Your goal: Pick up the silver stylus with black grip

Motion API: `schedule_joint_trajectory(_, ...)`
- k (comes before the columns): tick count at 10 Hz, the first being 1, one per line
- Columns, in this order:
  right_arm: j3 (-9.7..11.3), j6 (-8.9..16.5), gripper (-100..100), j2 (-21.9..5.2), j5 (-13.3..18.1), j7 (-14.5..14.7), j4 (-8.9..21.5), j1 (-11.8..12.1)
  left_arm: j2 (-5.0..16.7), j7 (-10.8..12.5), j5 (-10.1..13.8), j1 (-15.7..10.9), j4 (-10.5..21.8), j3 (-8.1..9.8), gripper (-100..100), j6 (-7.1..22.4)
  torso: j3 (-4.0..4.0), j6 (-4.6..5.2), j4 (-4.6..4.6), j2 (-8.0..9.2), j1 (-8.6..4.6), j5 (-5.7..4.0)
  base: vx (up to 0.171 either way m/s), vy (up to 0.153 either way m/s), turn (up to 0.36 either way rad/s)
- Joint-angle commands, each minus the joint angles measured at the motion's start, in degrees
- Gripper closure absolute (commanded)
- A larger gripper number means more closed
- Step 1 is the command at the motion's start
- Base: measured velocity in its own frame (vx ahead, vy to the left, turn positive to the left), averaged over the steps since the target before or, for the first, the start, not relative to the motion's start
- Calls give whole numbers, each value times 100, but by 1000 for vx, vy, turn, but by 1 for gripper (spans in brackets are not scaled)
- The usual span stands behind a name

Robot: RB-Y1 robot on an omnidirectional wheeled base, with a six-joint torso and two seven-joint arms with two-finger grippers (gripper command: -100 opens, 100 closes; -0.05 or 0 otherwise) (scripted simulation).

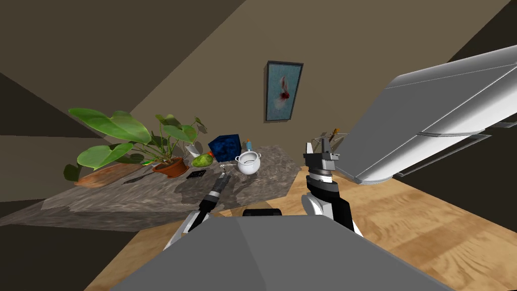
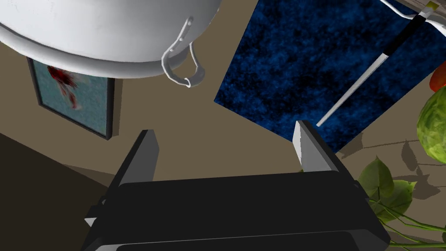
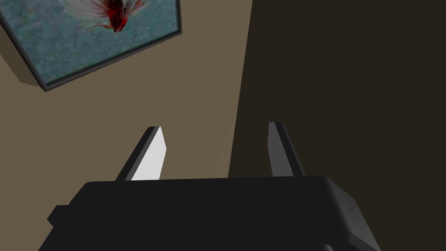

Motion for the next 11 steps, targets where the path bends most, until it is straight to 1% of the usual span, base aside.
schedule_joint_trajectory(1, 0, 0, 0, 0, 0, 0, 0, 0, 49, -219, -156, -112, 226, 92, -100, 69, 0, 0, 0, 0, 0, 0, 7, 68, -97)
schedule_joint_trajectory(5, 0, 0, 0, 0, 0, 0, 0, 0, 216, -650, -469, -446, 748, 353, -100, 225, -3, 0, -1, -6, 2, 1, 15, 67, -103)
schedule_joint_trajectory(6, 0, 0, 0, 0, 0, 0, 0, 0, 292, -835, -594, -602, 960, 479, -100, 296, -4, 0, -1, -6, 6, 2, 19, 87, -158)
schedule_joint_trajectory(8, 0, 0, 0, 0, 0, 0, 0, 0, 357, -991, -697, -740, 1135, 593, -100, 357, -3, 0, -1, -6, 13, 3, 16, 85, -122)
schedule_joint_trajectory(9, 0, 0, 0, 0, 0, 0, 0, 1, 402, -1115, -776, -853, 1269, 687, -100, 407, -4, -2, -1, -7, 10, 3, 18, 73, -129)
schedule_joint_trajectory(10, 0, 0, 0, 0, 0, 0, 0, 0, 417, -1162, -805, -898, 1319, 724, -100, 426, -4, 1, -1, -8, 6, 2, 12, 65, -95)
schedule_joint_trajectory(11, 0, 0, 0, 0, 0, 0, 0, 1, 406, -1108, -778, -885, 1299, 692, -100, 405, -4, -1, -2, -7, 2, 2, 5, 29, -15)
